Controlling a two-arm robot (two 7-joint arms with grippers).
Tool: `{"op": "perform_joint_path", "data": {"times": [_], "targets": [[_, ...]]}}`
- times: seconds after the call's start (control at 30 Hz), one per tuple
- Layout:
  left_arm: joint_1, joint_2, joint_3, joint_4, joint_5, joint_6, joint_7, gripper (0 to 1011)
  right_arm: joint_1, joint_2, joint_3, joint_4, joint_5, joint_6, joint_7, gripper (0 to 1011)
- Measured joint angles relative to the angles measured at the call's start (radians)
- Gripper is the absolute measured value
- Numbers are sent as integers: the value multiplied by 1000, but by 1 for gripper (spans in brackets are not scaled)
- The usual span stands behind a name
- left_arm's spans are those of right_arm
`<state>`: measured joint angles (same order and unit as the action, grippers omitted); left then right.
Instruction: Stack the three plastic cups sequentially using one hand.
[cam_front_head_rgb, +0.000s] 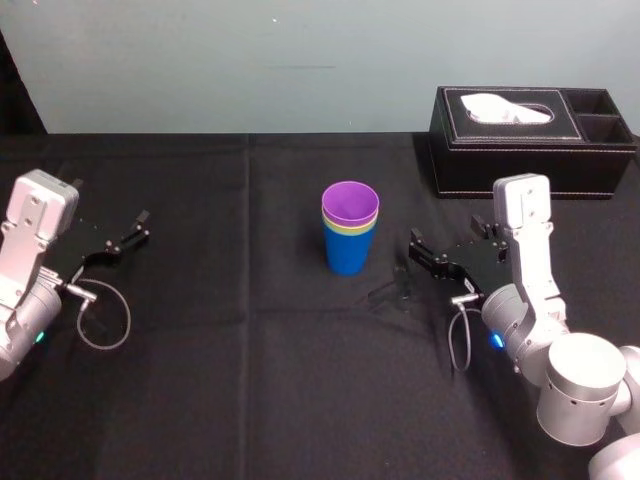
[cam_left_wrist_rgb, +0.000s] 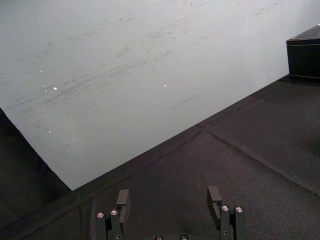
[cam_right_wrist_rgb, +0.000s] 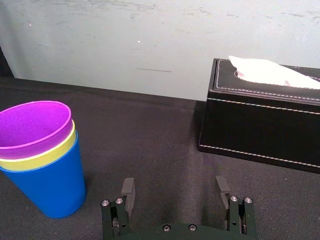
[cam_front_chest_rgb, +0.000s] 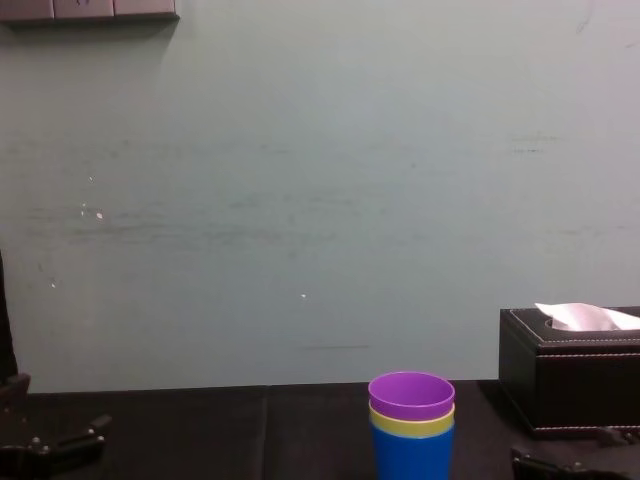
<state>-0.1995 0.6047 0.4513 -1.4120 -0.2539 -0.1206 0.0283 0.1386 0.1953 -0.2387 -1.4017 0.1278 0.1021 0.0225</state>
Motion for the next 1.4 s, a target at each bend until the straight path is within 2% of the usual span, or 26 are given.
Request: {"op": "perform_joint_path", "data": {"times": [1.4], "targets": [[0,0,0,0,0,0,0,1012,0,0,0,0,0,0,0,1003]]}}
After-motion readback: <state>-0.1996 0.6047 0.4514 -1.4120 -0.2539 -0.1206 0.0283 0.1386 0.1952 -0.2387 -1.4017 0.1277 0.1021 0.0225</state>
